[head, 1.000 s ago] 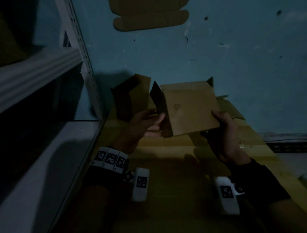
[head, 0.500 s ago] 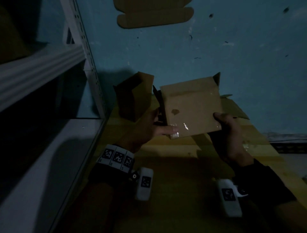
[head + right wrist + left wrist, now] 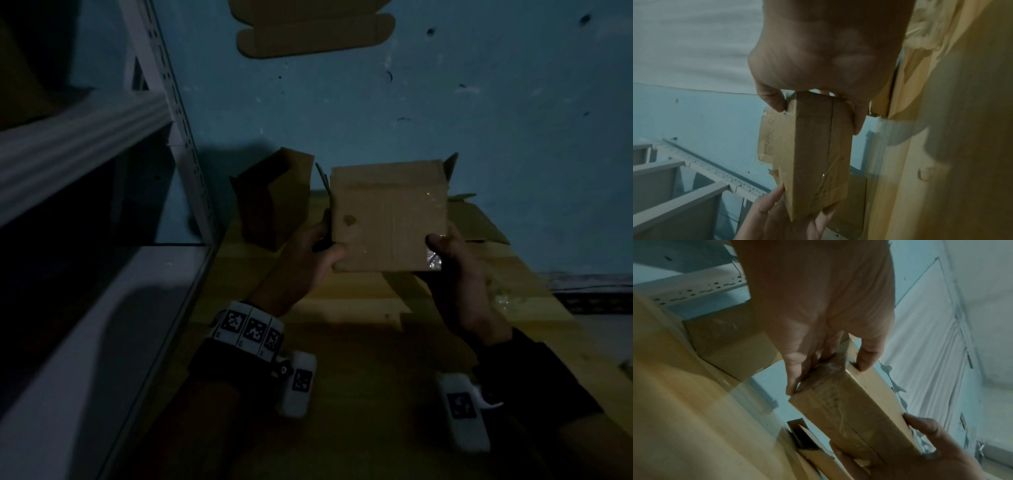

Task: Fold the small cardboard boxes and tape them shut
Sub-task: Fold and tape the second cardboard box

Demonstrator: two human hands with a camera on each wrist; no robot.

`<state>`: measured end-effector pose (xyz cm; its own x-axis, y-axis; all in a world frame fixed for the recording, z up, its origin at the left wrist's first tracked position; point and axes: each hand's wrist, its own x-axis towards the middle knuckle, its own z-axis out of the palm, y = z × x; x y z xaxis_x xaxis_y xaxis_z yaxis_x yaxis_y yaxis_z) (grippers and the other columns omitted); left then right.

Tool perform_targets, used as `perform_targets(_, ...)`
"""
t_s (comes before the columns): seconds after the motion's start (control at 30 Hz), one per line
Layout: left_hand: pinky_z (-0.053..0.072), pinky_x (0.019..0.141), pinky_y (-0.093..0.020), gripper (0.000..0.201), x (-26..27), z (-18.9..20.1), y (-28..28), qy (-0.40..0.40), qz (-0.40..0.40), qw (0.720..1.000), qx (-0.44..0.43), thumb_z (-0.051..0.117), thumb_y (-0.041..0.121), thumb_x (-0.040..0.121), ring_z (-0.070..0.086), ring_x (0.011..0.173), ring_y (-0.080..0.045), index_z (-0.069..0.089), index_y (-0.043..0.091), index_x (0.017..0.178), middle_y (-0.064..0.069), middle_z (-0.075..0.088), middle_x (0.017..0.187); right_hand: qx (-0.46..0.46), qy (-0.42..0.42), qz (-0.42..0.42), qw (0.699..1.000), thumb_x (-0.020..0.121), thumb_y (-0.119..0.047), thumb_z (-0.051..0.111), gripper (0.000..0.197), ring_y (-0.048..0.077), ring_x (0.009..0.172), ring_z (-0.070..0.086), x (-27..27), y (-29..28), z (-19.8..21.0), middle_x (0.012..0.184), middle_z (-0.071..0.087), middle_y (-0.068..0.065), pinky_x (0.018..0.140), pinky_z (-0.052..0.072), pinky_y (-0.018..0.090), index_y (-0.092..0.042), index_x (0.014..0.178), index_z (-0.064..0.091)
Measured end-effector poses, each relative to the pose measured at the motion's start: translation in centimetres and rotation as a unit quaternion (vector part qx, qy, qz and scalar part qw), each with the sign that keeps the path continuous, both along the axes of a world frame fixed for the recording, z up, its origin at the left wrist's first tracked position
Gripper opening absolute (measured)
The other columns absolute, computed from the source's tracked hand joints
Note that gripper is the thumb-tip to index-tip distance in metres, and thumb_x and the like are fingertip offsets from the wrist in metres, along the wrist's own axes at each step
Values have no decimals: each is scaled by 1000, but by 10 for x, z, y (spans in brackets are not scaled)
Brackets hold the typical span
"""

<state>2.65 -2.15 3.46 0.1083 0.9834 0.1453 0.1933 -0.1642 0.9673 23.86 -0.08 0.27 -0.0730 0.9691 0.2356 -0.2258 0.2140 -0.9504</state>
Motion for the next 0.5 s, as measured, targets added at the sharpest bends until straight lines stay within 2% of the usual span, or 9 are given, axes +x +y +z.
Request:
perform_targets(0.1,50,71,-8,29,1,0,0,-10,9,1000,-5,49,10,100,63,93,2,59,25,124,16,63,106,1,-12,6,1000,86,-38,49,60,14,118,62,-3,-1,1,132,61,-3,79,59,34,-22,144,45)
perform_targets(0.17,48,70,-6,34,4,0,0,-16,11,1000,-13,45,10,102,60,95,1,52,18,135,15,60,108,-2,-29,6,1000,92,-44,46,59,14,119,62,-5,-2,0,134,62,-4,86,59,39,-23,147,43)
perform_targets(0.27,43,65,1,39,9,1,-4,-29,19,999,-22,42,15,103,53,90,11,44,17,142,22,53,106,-2,-40,8,999,106,-48,34,47,16,126,60,-9,-6,-1,138,61,-5,98,54,50,-25,147,44)
perform_targets(0.37,38,59,5,42,9,-1,-5,-42,26,998,-28,41,19,103,46,81,18,35,25,144,28,46,100,0,-51,18,999,106,-51,22,51,11,129,57,-11,-11,0,141,59,-10,101,50,48,-31,149,42)
perform_targets(0.4,37,58,4,41,10,0,-7,-43,32,998,-32,41,20,103,45,81,17,32,29,143,28,45,98,-4,-54,22,998,105,-54,20,53,12,131,55,-12,-11,0,143,57,-9,103,49,49,-32,149,41)
perform_targets(0.43,39,60,2,42,9,-1,-5,-44,38,998,-34,41,21,103,46,84,15,34,27,144,28,46,99,-6,-59,24,998,105,-56,20,55,13,133,54,-12,-12,0,145,56,-8,104,48,50,-34,150,40)
perform_targets(0.5,41,70,-7,39,9,-2,-3,-39,43,998,-40,41,22,103,51,94,7,38,26,142,26,48,101,-6,-69,24,997,103,-59,20,56,11,133,54,-13,-12,0,145,55,-10,105,48,50,-35,150,40)
